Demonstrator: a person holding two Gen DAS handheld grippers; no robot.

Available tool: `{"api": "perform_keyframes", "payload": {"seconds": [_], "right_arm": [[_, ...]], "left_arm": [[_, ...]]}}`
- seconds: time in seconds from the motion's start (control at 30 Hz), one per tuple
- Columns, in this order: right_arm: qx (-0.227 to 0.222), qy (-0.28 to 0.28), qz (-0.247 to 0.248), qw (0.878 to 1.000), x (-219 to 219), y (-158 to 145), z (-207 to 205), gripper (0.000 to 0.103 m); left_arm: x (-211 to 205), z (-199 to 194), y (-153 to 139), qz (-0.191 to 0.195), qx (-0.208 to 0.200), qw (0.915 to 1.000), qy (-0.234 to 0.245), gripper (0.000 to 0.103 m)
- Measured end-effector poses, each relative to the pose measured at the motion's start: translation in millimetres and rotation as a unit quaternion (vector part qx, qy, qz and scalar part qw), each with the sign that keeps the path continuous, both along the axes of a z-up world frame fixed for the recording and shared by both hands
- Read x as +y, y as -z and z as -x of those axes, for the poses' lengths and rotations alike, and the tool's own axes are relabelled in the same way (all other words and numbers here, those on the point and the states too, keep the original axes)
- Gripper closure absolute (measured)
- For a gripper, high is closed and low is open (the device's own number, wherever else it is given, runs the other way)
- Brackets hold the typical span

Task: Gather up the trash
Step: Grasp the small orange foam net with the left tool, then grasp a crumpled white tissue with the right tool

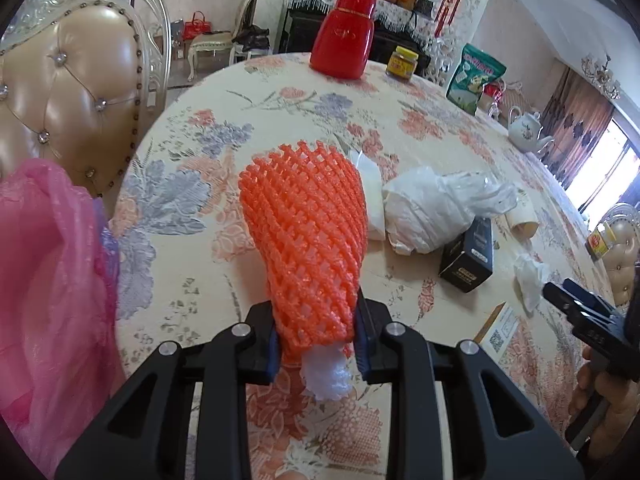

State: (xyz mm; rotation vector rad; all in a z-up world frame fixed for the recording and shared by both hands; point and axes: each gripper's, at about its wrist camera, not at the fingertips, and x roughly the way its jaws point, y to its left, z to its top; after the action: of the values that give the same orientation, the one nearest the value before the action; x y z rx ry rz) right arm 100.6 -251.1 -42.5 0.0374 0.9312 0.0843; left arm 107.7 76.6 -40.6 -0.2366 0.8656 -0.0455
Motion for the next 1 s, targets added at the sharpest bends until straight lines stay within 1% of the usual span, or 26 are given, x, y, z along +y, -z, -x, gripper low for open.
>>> {"api": "perform_keyframes", "payload": {"seconds": [0.03, 0.1, 0.17, 0.33, 0.43, 0.5, 0.6, 0.7, 0.9, 1.0], "right_arm": [[0.002, 0.001, 0.001, 1.000, 0.4, 1.2, -1.2, 0.023], [0.005, 0.001, 0.004, 1.000, 1.4, 2.7, -3.5, 0.030], [0.008, 0.001, 0.006, 1.000, 2.9, 3.9, -6.2, 0.034], [0.019, -0.001, 0.007, 1.000, 3.7, 10.5, -13.5, 0.041], [0.030, -0.007, 0.007, 0.999, 6.0, 15.8, -16.0, 0.053], [0.034, -0.012, 0.012, 0.999, 8.8, 17.9, -15.8, 0.063], [0.033, -0.016, 0.013, 0.999, 10.4, 17.4, -13.5, 0.073], [0.024, -0.021, 0.009, 0.999, 10.3, 12.6, -9.9, 0.080], [0.002, -0.026, 0.001, 1.000, 12.8, -2.6, -0.7, 0.085], [-0.012, -0.028, -0.006, 1.000, 14.8, -14.5, 5.2, 0.085]], "left_arm": [[0.5, 1.5, -2.1, 0.000, -0.003, 1.0000, 0.000, 0.076], [1.3, 5.3, -8.0, 0.000, -0.010, 0.9999, 0.000, 0.076], [1.2, 7.8, -12.4, 0.001, -0.016, 0.9999, 0.002, 0.076], [-1.3, 14.2, -23.7, 0.000, -0.030, 0.9995, 0.011, 0.076], [-2.7, 15.9, -27.6, 0.000, -0.034, 0.9994, 0.011, 0.075], [-3.1, 16.6, -29.0, 0.001, -0.036, 0.9993, 0.011, 0.076], [-4.2, 18.1, -30.8, 0.001, -0.038, 0.9992, 0.012, 0.076], [-4.3, 19.5, -33.5, 0.002, -0.041, 0.9991, 0.013, 0.076], [-2.7, 24.5, -41.6, 0.002, -0.053, 0.9985, 0.012, 0.076], [-0.1, 29.3, -45.3, 0.003, -0.059, 0.9982, 0.011, 0.076]]}}
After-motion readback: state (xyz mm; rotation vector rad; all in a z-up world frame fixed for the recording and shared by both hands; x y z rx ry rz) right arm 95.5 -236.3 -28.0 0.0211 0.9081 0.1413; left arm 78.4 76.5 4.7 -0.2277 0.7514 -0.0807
